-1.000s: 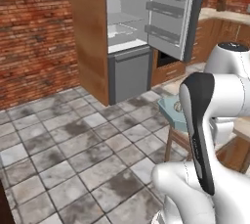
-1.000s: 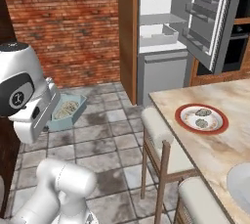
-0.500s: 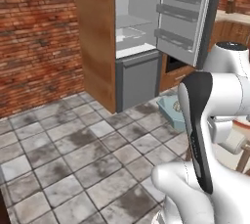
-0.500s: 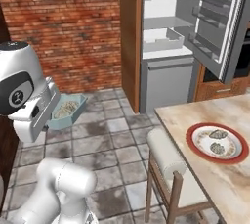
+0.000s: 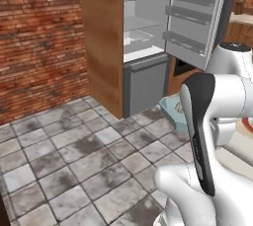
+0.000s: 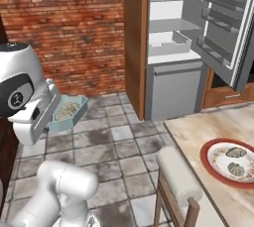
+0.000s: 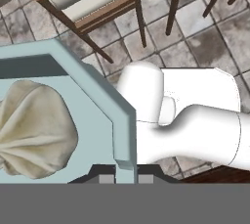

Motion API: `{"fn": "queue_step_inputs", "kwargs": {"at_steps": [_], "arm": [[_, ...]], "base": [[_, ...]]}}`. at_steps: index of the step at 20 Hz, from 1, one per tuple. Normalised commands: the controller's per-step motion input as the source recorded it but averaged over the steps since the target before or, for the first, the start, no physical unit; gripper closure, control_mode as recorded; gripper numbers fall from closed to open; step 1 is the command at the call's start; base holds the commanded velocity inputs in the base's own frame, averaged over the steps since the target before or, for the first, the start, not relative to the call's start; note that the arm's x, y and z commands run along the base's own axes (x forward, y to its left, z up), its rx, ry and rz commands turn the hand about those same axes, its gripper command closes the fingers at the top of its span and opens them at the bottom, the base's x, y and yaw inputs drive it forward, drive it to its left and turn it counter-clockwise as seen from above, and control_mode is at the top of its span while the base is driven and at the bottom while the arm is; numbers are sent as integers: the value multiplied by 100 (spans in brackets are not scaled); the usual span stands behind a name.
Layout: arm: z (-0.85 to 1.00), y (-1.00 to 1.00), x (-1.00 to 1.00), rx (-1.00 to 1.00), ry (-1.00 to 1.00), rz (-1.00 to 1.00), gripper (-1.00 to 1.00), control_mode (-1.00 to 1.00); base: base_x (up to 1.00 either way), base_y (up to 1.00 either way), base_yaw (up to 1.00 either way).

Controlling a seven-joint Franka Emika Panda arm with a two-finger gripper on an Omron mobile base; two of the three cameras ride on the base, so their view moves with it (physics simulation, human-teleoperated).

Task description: Place two dumplings into each of the tupperware containers and then place the containers in the fridge.

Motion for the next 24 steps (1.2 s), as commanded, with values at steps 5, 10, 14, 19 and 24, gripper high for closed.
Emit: {"fn": "queue_step_inputs", "kwargs": {"at_steps": [5, 10, 14, 19, 24], "arm": [[0, 0, 0, 0, 0, 0, 100, 100], [0, 0, 0, 0, 0, 0, 100, 100], [0, 0, 0, 0, 0, 0, 100, 100], [0, 0, 0, 0, 0, 0, 100, 100], [0, 0, 0, 0, 0, 0, 100, 100]], "base": [[55, 0, 0], [62, 0, 0], [49, 19, 0], [89, 59, 1], [100, 23, 4]]}}
